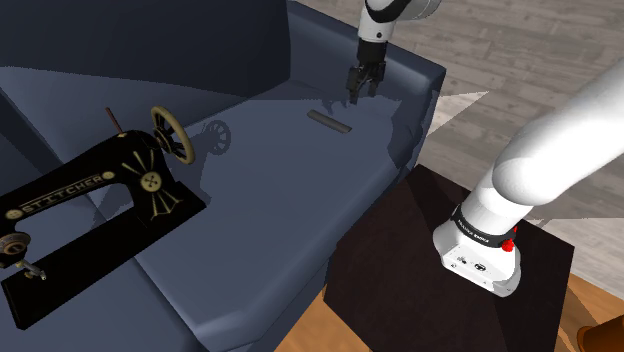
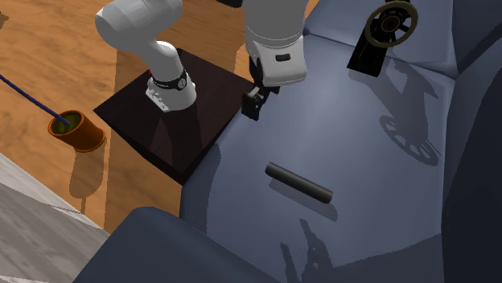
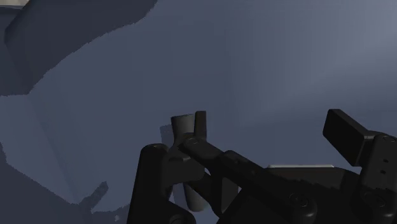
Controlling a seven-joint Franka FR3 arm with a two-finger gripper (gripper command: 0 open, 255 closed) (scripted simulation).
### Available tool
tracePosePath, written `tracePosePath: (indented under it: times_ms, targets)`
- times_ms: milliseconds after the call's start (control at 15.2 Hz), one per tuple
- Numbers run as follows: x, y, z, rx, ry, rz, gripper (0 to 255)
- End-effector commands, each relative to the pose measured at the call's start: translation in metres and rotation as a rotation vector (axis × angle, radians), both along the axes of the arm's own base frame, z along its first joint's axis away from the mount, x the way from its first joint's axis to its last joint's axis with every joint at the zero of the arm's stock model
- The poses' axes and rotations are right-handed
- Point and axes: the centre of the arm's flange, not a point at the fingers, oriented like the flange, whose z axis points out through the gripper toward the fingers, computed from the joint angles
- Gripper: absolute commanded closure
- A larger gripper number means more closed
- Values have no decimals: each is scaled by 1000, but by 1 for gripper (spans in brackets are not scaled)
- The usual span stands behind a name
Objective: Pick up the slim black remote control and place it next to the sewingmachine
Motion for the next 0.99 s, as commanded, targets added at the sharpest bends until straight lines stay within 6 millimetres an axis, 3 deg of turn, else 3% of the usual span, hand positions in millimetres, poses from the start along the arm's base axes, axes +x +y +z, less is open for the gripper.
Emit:
tracePosePath:
  times_ms: [0,858,924]
  targets:
    - [14,-10,-19,-1,-9,3,0]
    - [129,-62,-127,-4,-61,20,0]
    - [129,-62,-128,-4,-62,21,0]
